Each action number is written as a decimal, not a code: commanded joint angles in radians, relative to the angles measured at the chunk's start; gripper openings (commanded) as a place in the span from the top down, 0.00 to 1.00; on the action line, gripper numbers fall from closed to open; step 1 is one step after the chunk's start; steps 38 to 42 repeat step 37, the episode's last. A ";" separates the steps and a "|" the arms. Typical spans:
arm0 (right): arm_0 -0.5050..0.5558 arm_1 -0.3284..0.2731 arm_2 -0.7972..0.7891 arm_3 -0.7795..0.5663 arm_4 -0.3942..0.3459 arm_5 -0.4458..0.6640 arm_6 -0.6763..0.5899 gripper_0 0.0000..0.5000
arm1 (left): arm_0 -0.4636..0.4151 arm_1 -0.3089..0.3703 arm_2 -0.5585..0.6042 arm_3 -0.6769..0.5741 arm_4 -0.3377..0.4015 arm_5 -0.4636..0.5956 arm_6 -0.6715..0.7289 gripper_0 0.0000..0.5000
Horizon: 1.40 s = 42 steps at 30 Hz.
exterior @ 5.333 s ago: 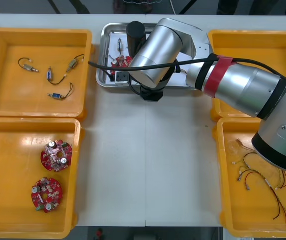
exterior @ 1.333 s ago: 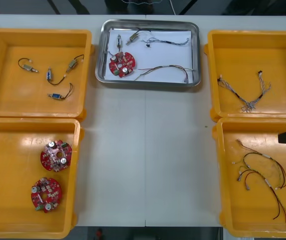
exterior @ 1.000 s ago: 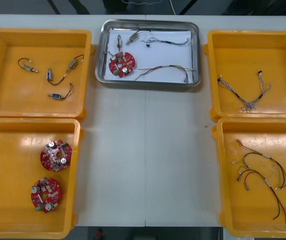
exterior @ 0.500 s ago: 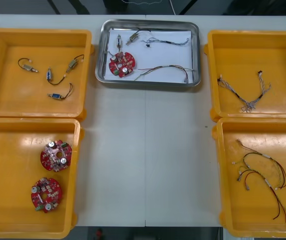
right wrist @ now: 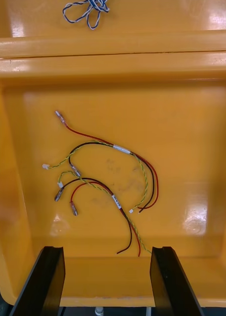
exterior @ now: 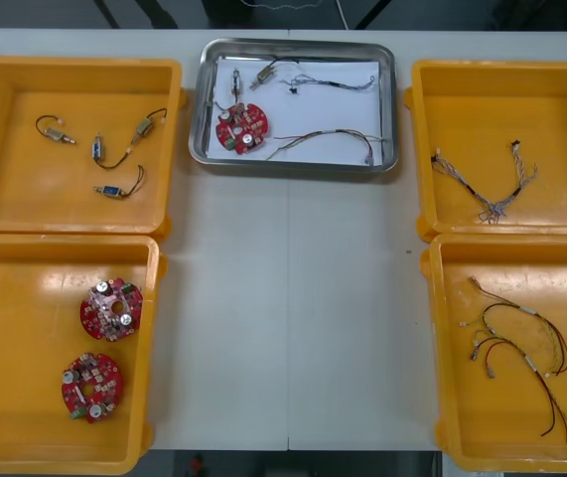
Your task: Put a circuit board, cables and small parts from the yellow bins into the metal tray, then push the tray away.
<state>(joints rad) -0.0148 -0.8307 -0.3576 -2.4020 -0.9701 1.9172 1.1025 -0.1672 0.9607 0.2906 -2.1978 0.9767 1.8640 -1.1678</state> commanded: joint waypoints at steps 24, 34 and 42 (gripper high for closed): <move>0.016 -0.041 -0.020 -0.031 -0.009 0.003 -0.016 0.00 | 0.021 0.003 0.030 -0.026 0.007 -0.009 -0.038 0.00; 0.016 -0.041 -0.020 -0.031 -0.009 0.003 -0.016 0.00 | 0.021 0.003 0.030 -0.026 0.007 -0.009 -0.038 0.00; 0.016 -0.041 -0.020 -0.031 -0.009 0.003 -0.016 0.00 | 0.021 0.003 0.030 -0.026 0.007 -0.009 -0.038 0.00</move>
